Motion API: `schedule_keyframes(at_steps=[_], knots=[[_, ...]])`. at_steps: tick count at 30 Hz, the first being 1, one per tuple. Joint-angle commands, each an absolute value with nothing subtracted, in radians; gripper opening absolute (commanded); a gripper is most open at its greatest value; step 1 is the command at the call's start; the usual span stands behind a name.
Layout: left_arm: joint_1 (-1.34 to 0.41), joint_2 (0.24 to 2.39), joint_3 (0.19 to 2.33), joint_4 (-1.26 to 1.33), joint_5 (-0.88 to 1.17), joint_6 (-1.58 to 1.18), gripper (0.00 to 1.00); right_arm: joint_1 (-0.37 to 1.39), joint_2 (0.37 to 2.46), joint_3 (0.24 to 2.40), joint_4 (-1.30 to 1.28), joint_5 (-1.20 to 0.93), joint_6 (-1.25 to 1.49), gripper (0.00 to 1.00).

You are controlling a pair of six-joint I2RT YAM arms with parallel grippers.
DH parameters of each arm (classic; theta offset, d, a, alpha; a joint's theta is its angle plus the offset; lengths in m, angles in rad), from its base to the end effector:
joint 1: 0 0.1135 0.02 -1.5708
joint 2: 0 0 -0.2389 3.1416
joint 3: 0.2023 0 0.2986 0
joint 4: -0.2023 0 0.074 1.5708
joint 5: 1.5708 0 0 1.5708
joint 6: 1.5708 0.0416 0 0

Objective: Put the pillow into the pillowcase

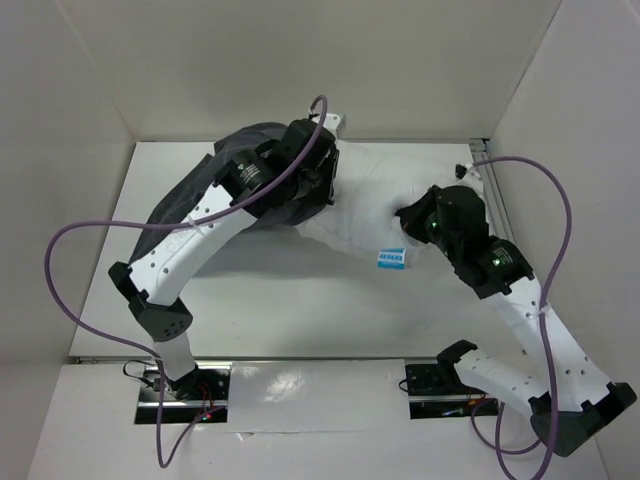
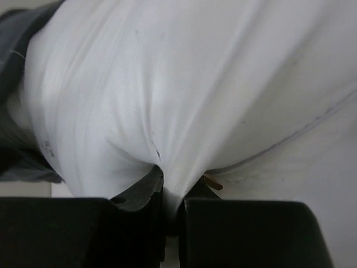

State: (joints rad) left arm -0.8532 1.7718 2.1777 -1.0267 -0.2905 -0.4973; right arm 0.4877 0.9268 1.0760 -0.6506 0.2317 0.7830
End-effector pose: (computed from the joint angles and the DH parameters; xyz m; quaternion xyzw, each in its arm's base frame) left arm 0.2755 -0.2976 0.4520 0.0906 0.8777 -0.1824 0.4337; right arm 0.2318 0.1121 0.3523 0.1840 0.8367 0.2203 0.4664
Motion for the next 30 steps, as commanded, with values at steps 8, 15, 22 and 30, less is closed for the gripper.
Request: schedule_keyframes(at_steps=[8, 15, 22, 30], knots=[[-0.956, 1.824, 2.218, -0.744, 0.127, -0.615, 0.00, 0.495, 0.985, 0.996, -0.443, 0.109, 0.798, 0.00], [-0.956, 1.658, 2.172, -0.827, -0.032, -0.586, 0.00, 0.474, 0.881, 1.005, -0.584, 0.205, 0.744, 0.00], [-0.991, 1.481, 2.060, -0.985, -0.116, -0.676, 0.00, 0.454, 0.747, 1.113, -0.848, 0.262, 0.689, 0.00], [-1.034, 1.436, 2.092, -1.098, -0.020, -0.733, 0.00, 0.454, 0.724, 1.258, -1.138, 0.181, 0.680, 0.00]])
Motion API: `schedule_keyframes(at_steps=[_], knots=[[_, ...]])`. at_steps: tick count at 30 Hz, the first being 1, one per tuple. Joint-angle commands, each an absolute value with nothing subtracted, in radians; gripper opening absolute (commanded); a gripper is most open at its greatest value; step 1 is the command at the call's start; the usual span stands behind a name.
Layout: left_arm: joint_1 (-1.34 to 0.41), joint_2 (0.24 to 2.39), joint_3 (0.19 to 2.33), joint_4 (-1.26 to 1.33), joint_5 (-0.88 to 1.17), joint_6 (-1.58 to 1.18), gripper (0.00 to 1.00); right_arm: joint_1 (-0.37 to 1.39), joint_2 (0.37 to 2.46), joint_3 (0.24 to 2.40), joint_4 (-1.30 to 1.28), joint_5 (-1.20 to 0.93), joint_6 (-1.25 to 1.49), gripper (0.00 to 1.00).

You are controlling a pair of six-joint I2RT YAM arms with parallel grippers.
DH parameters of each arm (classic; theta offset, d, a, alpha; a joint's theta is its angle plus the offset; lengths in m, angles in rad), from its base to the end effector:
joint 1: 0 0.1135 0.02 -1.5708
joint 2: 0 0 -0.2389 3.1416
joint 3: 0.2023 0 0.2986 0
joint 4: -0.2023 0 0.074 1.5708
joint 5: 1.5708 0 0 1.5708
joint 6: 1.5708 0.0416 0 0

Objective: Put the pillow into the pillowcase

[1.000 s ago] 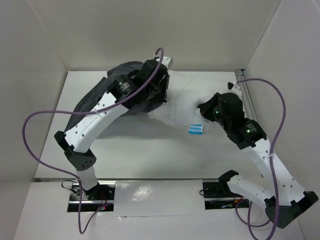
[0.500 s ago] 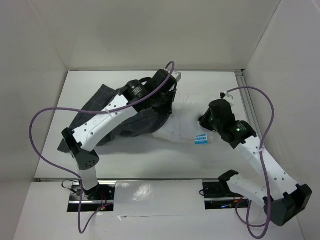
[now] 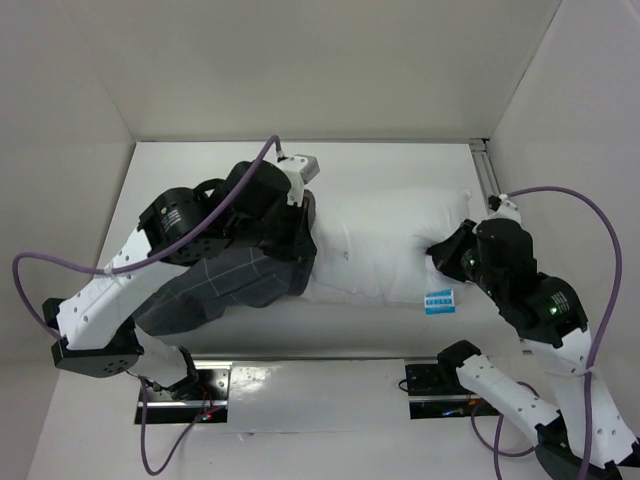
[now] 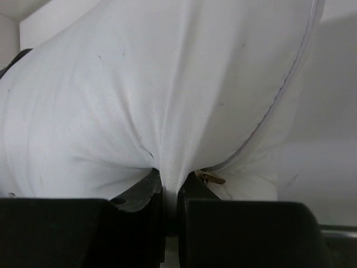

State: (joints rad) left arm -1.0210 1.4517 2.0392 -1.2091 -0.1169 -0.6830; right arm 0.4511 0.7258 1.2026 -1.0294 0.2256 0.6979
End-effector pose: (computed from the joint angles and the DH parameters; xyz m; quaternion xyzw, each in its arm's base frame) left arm 0.1586 -0.2495 0.4956 0.1230 0.8798 -0.3091 0.3395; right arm 0.1581 0.0662 0.3995 0.1612 0.8543 0.1807 0.4600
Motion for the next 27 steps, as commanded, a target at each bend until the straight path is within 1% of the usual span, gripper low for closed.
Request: schedule_keyframes(at_steps=[1, 3, 5, 6, 9, 10, 11, 12, 13, 14, 15, 16, 17, 18, 19, 20, 21, 22, 23, 25, 27], knots=[[-1.034, 1.436, 2.092, -1.098, -0.020, -0.733, 0.00, 0.454, 0.739, 1.267, -1.188, 0.148, 0.680, 0.00], [-1.034, 1.462, 2.140, -1.127, -0.061, -0.710, 0.00, 0.454, 0.788, 1.293, -1.236, 0.117, 0.689, 0.00], [-0.985, 1.540, 2.202, -1.163, -0.075, -0.666, 0.00, 0.454, 0.834, 1.336, -1.288, 0.068, 0.698, 0.00], [-0.912, 1.572, 2.262, -1.163, -0.054, -0.641, 0.00, 0.454, 0.895, 1.356, -1.304, 0.051, 0.698, 0.00], [-0.778, 1.713, 2.341, -1.141, 0.003, -0.531, 0.00, 0.454, 1.006, 1.452, -1.302, -0.049, 0.698, 0.00], [-0.693, 1.751, 2.382, -1.103, 0.003, -0.478, 0.00, 0.454, 1.110, 1.524, -1.302, -0.078, 0.665, 0.00], [-0.652, 1.838, 2.404, -1.080, -0.011, -0.459, 0.00, 0.454, 1.167, 1.557, -1.254, -0.078, 0.640, 0.00], [-0.588, 1.877, 2.419, -1.047, -0.056, -0.437, 0.00, 0.434, 1.224, 1.581, -1.220, -0.089, 0.615, 0.00], [-0.560, 1.913, 2.419, -1.013, -0.067, -0.419, 0.14, 0.408, 1.335, 1.619, -1.174, -0.103, 0.553, 0.00], [-0.539, 1.943, 2.419, -0.968, -0.067, -0.391, 0.22, 0.340, 1.386, 1.629, -1.060, -0.154, 0.522, 0.15], [-0.522, 1.994, 2.434, -0.968, -0.067, -0.391, 0.32, 0.301, 1.432, 1.629, -1.002, -0.155, 0.505, 0.20], [-0.500, 2.009, 2.465, -0.968, -0.040, -0.377, 0.44, 0.263, 1.518, 1.644, -0.953, -0.155, 0.505, 0.22], [-0.500, 2.010, 2.465, -0.968, -0.025, -0.368, 0.55, 0.208, 1.552, 1.666, -0.913, -0.115, 0.489, 0.24], [-0.500, 1.996, 2.445, -0.968, -0.025, -0.368, 0.59, 0.187, 1.577, 1.666, -0.831, -0.104, 0.489, 0.28], [-0.500, 1.935, 2.415, -0.942, -0.044, -0.368, 0.66, 0.170, 1.595, 1.666, -0.798, -0.089, 0.476, 0.40], [-0.500, 1.895, 2.326, -0.918, -0.054, -0.368, 0.71, 0.170, 1.595, 1.651, -0.758, -0.068, 0.465, 0.55], [-0.500, 1.853, 2.283, -0.893, -0.073, -0.368, 0.87, 0.160, 1.595, 1.635, -0.689, -0.019, 0.465, 0.68], [-0.500, 1.815, 2.245, -0.856, -0.134, -0.368, 1.00, 0.137, 1.595, 1.635, -0.674, -0.018, 0.465, 0.81], [-0.500, 1.751, 2.194, -0.842, -0.155, -0.368, 1.00, 0.123, 1.595, 1.635, -0.658, -0.029, 0.454, 0.87], [-0.500, 1.717, 2.183, -0.830, -0.201, -0.368, 1.00, 0.081, 1.574, 1.606, -0.614, -0.040, 0.445, 0.89], [-0.500, 1.697, 2.192, -0.821, -0.245, -0.368, 1.00, 0.043, 1.525, 1.554, -0.559, -0.098, 0.445, 0.92]])
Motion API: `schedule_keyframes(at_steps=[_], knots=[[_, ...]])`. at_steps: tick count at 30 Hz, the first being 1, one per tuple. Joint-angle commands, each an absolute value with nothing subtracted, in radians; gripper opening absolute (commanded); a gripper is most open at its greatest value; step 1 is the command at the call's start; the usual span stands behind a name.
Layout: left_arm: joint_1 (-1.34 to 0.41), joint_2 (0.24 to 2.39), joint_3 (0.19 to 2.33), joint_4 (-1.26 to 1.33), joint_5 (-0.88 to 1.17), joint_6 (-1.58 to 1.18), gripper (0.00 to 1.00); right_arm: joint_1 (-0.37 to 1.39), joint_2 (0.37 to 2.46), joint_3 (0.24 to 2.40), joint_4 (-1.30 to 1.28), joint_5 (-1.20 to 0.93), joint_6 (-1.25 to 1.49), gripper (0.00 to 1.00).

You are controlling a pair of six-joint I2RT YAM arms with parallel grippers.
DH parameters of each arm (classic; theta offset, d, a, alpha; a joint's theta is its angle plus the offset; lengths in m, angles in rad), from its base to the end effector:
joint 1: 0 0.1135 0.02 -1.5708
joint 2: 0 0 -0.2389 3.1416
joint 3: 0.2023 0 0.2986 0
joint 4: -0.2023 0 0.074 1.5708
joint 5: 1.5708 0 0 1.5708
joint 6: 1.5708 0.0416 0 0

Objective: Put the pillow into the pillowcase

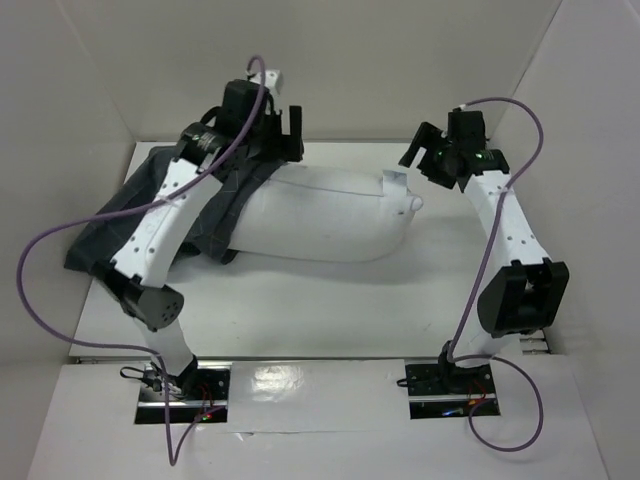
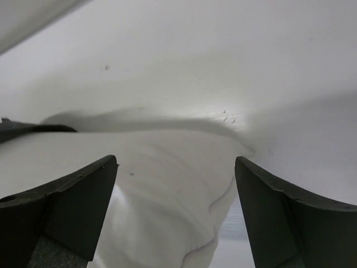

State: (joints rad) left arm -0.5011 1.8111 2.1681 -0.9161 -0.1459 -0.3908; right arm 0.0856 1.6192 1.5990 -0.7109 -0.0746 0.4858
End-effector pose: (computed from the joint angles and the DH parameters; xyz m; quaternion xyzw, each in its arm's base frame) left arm 0.3779 -0.2001 0.4429 0.0128 0.8731 -0.1509 0.4635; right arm 0.4094 0.0382 0.3291 0.1665 0.8973 0.1475 0.3812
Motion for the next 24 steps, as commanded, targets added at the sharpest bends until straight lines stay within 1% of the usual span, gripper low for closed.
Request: schedule_keyframes(at_steps=[1, 2, 3, 4, 5, 6, 8, 9, 10, 11, 12, 13, 14, 15, 16, 17, 18, 19, 21, 22, 24], knots=[[-0.500, 1.697, 2.192, -0.821, -0.289, -0.368, 0.99, 0.043, 1.502, 1.533, -0.508, -0.098, 0.454, 0.93], [-0.491, 1.687, 2.192, -0.830, -0.311, -0.368, 0.98, 0.043, 1.450, 1.510, -0.486, -0.098, 0.454, 0.95], [-0.491, 1.678, 2.192, -0.847, -0.336, -0.391, 0.98, 0.032, 1.419, 1.465, -0.473, -0.045, 0.454, 0.95], [-0.482, 1.678, 2.183, -0.847, -0.362, -0.391, 0.94, 0.022, 1.386, 1.435, -0.424, -0.022, 0.468, 0.98], [-0.482, 1.666, 2.171, -0.847, -0.374, -0.403, 0.88, 0.012, 1.349, 1.405, -0.402, -0.011, 0.468, 0.98], [-0.482, 1.666, 2.171, -0.863, -0.403, -0.440, 0.86, -0.001, 1.269, 1.349, -0.385, 0.001, 0.480, 0.98], [-0.508, 1.614, 2.134, -0.873, -0.431, -0.454, 0.78, -0.015, 1.179, 1.275, -0.301, -0.014, 0.489, 0.98], [-0.508, 1.600, 2.102, -0.920, -0.384, -0.454, 0.60, -0.015, 1.087, 1.200, -0.273, -0.055, 0.451, 0.98], [-0.521, 1.600, 2.102, -0.920, -0.320, -0.454, 0.52, -0.003, 1.053, 1.180, -0.293, -0.072, 0.436, 0.98], [-0.522, 1.591, 2.102, -1.039, -0.172, -0.454, 0.48, -0.003, 1.030, 1.180, -0.326, -0.099, 0.411, 0.98], [-0.552, 1.591, 2.059, -1.090, -0.111, -0.463, 0.48, 0.009, 1.014, 1.180, -0.372, -0.144, 0.366, 0.98], [-0.578, 1.574, 2.002, -1.130, -0.086, -0.483, 0.49, 0.009, 1.014, 1.201, -0.482, -0.165, 0.350, 0.98], [-0.615, 1.559, 1.930, -1.152, -0.110, -0.514, 0.53, 0.021, 1.026, 1.221, -0.538, -0.182, 0.336, 0.99], [-0.685, 1.514, 1.770, -1.152, -0.126, -0.552, 0.57, 0.021, 1.051, 1.236, -0.587, -0.204, 0.321, 0.99], [-0.721, 1.494, 1.694, -1.143, -0.147, -0.642, 0.68, 0.040, 1.063, 1.250, -0.668, -0.245, 0.301, 0.99], [-0.751, 1.471, 1.621, -1.122, -0.164, -0.690, 0.74, 0.055, 1.077, 1.250, -0.710, -0.271, 0.290, 0.99], [-0.797, 1.433, 1.483, -1.035, -0.144, -0.727, 0.79, 0.055, 1.086, 1.250, -0.738, -0.299, 0.281, 0.99], [-0.816, 1.418, 1.418, -0.973, -0.123, -0.767, 0.82, 0.069, 1.095, 1.217, -0.759, -0.342, 0.281, 0.99], [-0.842, 1.417, 1.282, -0.823, -0.094, -0.805, 0.82, 0.081, 1.095, 1.142, -0.802, -0.353, 0.281, 0.99], [-0.857, 1.433, 1.261, -0.792, -0.094, -0.817, 0.82, 0.081, 1.086, 1.114, -0.802, -0.353, 0.293, 0.99], [-0.857, 1.479, 1.262, -0.762, -0.135, -0.818, 0.79, 0.081, 1.075, 1.071, -0.802, -0.353, 0.293, 0.99]])
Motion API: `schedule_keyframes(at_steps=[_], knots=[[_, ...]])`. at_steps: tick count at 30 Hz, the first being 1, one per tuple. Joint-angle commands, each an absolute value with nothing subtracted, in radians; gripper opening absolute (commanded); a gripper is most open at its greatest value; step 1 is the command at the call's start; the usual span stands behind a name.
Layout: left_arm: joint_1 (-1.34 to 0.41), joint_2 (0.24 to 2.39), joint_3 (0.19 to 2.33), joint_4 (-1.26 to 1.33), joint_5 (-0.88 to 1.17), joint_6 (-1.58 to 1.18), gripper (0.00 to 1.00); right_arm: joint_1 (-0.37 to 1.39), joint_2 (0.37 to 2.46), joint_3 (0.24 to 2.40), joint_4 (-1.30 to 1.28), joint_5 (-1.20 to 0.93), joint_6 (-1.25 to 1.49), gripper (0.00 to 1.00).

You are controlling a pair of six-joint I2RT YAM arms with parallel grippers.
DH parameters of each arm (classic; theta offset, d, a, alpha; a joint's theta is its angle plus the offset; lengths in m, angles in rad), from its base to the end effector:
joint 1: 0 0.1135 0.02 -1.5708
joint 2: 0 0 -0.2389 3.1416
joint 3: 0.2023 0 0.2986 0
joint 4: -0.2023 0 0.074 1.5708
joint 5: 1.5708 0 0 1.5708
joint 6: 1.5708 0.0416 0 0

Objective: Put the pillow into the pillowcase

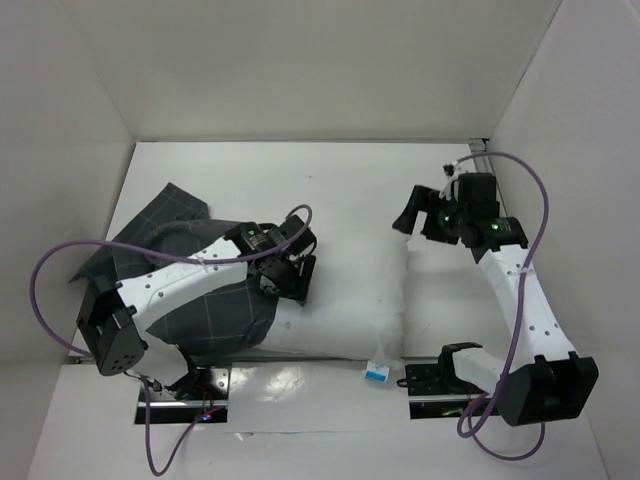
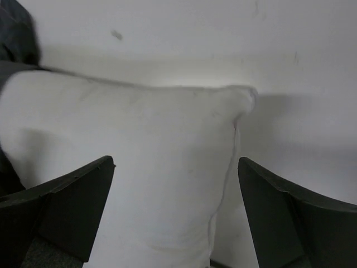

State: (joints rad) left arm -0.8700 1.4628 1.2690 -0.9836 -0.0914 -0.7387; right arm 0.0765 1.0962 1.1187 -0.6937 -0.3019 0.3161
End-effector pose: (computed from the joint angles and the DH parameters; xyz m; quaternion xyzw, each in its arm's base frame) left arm 0.2203 -0.2552 0.2469 0.0554 0.9782 -0.1096 0.1677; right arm 0.2892 0.0346 0.3218 0.0415 0.8917 0.2167 0.3952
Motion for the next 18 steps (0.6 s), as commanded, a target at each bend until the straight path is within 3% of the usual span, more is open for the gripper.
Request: schedule_keyframes(at_steps=[1, 10, 12, 13, 15, 16, 18], knots=[[-0.857, 1.505, 1.281, -0.762, -0.152, -0.818, 0.79, 0.090, 1.075, 1.040, -0.813, -0.338, 0.304, 0.99], [-0.867, 1.825, 1.661, -0.782, -0.213, -0.632, 0.73, 0.123, 1.138, 0.835, -0.628, -0.540, 0.356, 0.97], [-0.867, 1.880, 1.745, -0.782, -0.195, -0.583, 0.70, 0.123, 1.149, 0.810, -0.534, -0.577, 0.388, 0.80], [-0.867, 1.911, 1.793, -0.782, -0.186, -0.563, 0.70, 0.123, 1.149, 0.810, -0.513, -0.539, 0.415, 0.41], [-0.867, 2.000, 1.958, -0.814, -0.186, -0.522, 0.70, 0.123, 1.149, 0.822, -0.495, -0.392, 0.488, 0.07], [-0.867, 2.026, 2.021, -0.839, -0.202, -0.512, 0.70, 0.109, 1.138, 0.836, -0.511, -0.333, 0.509, 0.00], [-0.867, 2.055, 2.166, -0.891, -0.202, -0.496, 0.71, 0.079, 1.103, 0.859, -0.523, -0.220, 0.558, 0.00]])
